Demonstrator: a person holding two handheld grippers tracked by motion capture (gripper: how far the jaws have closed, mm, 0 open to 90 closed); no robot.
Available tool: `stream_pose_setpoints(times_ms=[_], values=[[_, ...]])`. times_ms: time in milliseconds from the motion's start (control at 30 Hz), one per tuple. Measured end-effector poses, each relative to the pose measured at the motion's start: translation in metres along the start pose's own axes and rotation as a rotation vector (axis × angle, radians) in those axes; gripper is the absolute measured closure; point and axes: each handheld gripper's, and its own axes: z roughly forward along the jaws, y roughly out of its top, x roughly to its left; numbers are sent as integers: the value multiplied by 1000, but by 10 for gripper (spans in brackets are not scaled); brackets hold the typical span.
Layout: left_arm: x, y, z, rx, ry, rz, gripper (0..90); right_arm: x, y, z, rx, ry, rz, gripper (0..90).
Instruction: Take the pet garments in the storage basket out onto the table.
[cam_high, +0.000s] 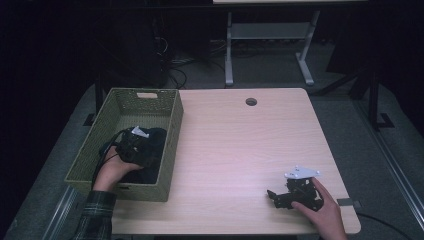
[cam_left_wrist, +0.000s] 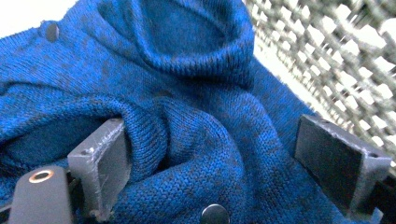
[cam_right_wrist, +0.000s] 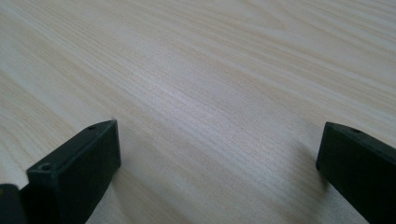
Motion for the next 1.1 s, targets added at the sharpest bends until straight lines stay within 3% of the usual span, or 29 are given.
stream_pose_setpoints(times_ms=[233, 400, 467, 667, 700, 867, 967, 1000, 1067, 1100], values=[[-1, 0, 7, 65, 10, -3, 151, 0, 0, 0, -1, 0, 2, 0], [0, 0, 4, 88, 22, 4, 381, 0, 0, 0, -1, 0, 2, 0], [0, -1, 2, 95, -6, -8, 538, 0, 0, 0, -1, 0, 2, 0], [2, 0, -1, 106, -31, -43, 687, 0, 0, 0, -1, 0, 1, 0], [4, 0, -2, 101, -43, -65, 694, 0, 0, 0, -1, 0, 2, 0], [7, 0, -8, 69, -51, -95, 704, 0, 0, 0, -1, 0, 2, 0], [12, 0, -17, -4, -67, -128, 705, 0, 0, 0, 0, 1, -1, 0], [12, 0, -17, -4, -67, -128, 705, 0, 0, 0, -1, 1, -1, 0], [16, -1, -25, -73, -94, -146, 706, 0, 0, 0, 0, 2, -1, 0], [16, -1, -25, -73, -94, -146, 707, 0, 0, 0, 0, 2, -1, 0]])
